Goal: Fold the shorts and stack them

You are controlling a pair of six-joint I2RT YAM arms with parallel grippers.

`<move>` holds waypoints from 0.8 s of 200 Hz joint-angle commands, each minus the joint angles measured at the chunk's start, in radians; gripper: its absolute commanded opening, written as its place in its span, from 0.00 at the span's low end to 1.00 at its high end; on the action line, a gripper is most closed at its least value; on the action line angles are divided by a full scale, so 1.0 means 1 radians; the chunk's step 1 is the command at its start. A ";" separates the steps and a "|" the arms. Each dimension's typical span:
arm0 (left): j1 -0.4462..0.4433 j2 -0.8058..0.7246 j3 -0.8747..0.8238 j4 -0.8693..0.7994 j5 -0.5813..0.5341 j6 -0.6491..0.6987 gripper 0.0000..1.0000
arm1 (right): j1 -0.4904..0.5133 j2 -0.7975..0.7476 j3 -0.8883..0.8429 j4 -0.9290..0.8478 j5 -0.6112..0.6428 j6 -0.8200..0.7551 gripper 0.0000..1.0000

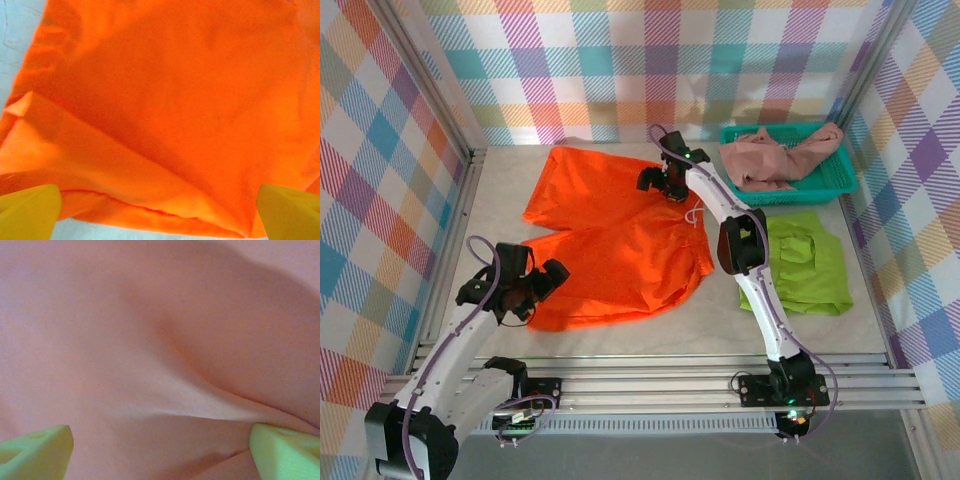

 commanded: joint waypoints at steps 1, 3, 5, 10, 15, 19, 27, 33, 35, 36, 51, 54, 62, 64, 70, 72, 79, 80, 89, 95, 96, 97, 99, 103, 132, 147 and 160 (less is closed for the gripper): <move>0.027 0.019 0.017 0.011 0.013 0.029 1.00 | -0.017 0.053 0.024 0.012 -0.011 -0.016 0.92; 0.029 0.020 0.019 0.009 0.013 0.029 1.00 | -0.019 0.054 0.023 0.014 -0.012 -0.016 0.92; 0.031 0.023 0.021 0.005 0.012 0.028 1.00 | -0.020 0.053 0.023 0.015 -0.013 -0.015 0.92; 0.035 0.025 0.026 -0.006 0.007 0.027 1.00 | -0.025 0.050 0.026 0.019 -0.018 -0.014 0.92; 0.040 0.026 0.032 -0.016 0.002 0.025 1.00 | -0.029 0.045 0.027 0.024 -0.026 -0.013 0.92; 0.043 0.023 0.036 -0.029 -0.004 0.024 1.00 | -0.031 0.040 0.026 0.027 -0.031 -0.014 0.92; 0.050 0.020 0.046 -0.056 -0.020 0.016 1.00 | -0.033 0.026 0.026 0.034 -0.035 -0.016 0.92; 0.056 0.016 0.052 -0.077 -0.031 0.009 1.00 | -0.033 0.012 0.025 0.039 -0.041 -0.021 0.92; 0.058 0.015 0.055 -0.084 -0.032 0.007 1.00 | -0.033 0.007 0.024 0.041 -0.045 -0.023 0.92; 0.058 0.014 0.056 -0.087 -0.033 0.006 1.00 | -0.033 0.005 0.024 0.043 -0.048 -0.024 0.92; 0.064 0.011 0.065 -0.136 -0.041 -0.025 1.00 | -0.029 -0.041 0.018 0.063 -0.077 -0.029 0.93; 0.064 0.009 0.065 -0.147 -0.042 -0.033 0.99 | -0.028 -0.053 0.016 0.065 -0.080 -0.030 0.93; 0.064 0.001 0.056 -0.167 -0.038 -0.060 0.97 | -0.022 -0.088 0.005 0.078 -0.087 -0.032 0.93; 0.064 -0.002 0.052 -0.171 -0.036 -0.066 0.96 | -0.020 -0.097 0.000 0.083 -0.088 -0.033 0.93; 0.064 -0.015 0.036 -0.179 -0.031 -0.088 0.94 | -0.016 -0.122 -0.014 0.097 -0.094 -0.035 0.93; 0.064 -0.019 0.033 -0.183 -0.031 -0.095 0.93 | -0.014 -0.132 -0.020 0.102 -0.094 -0.036 0.93; 0.064 -0.039 0.015 -0.195 -0.031 -0.116 0.91 | -0.008 -0.171 -0.041 0.120 -0.099 -0.037 0.93; 0.064 -0.042 0.013 -0.197 -0.032 -0.118 0.90 | -0.007 -0.177 -0.044 0.123 -0.099 -0.038 0.93; 0.064 -0.069 -0.008 -0.212 -0.049 -0.136 0.87 | 0.001 -0.226 -0.069 0.139 -0.100 -0.039 0.93; 0.064 -0.088 -0.021 -0.220 -0.064 -0.140 0.86 | 0.006 -0.257 -0.083 0.149 -0.101 -0.040 0.93; 0.064 -0.089 -0.023 -0.222 -0.067 -0.140 0.85 | 0.006 -0.262 -0.085 0.148 -0.101 -0.040 0.93; 0.064 -0.093 -0.025 -0.222 -0.070 -0.141 0.85 | 0.007 -0.268 -0.088 0.150 -0.101 -0.041 0.93; 0.064 -0.097 -0.028 -0.224 -0.074 -0.142 0.84 | 0.009 -0.278 -0.093 0.152 -0.101 -0.042 0.93; 0.064 -0.106 -0.035 -0.224 -0.081 -0.142 0.83 | 0.011 -0.299 -0.103 0.154 -0.101 -0.042 0.93; 0.064 -0.087 -0.101 -0.124 -0.029 -0.134 0.77 | 0.037 -0.459 -0.220 0.175 -0.110 -0.051 0.93; 0.064 -0.047 -0.111 -0.104 -0.045 -0.114 0.73 | 0.050 -0.553 -0.312 0.194 -0.110 -0.057 0.93; 0.064 -0.022 -0.111 -0.092 -0.065 -0.092 0.70 | 0.060 -0.640 -0.411 0.221 -0.113 -0.059 0.93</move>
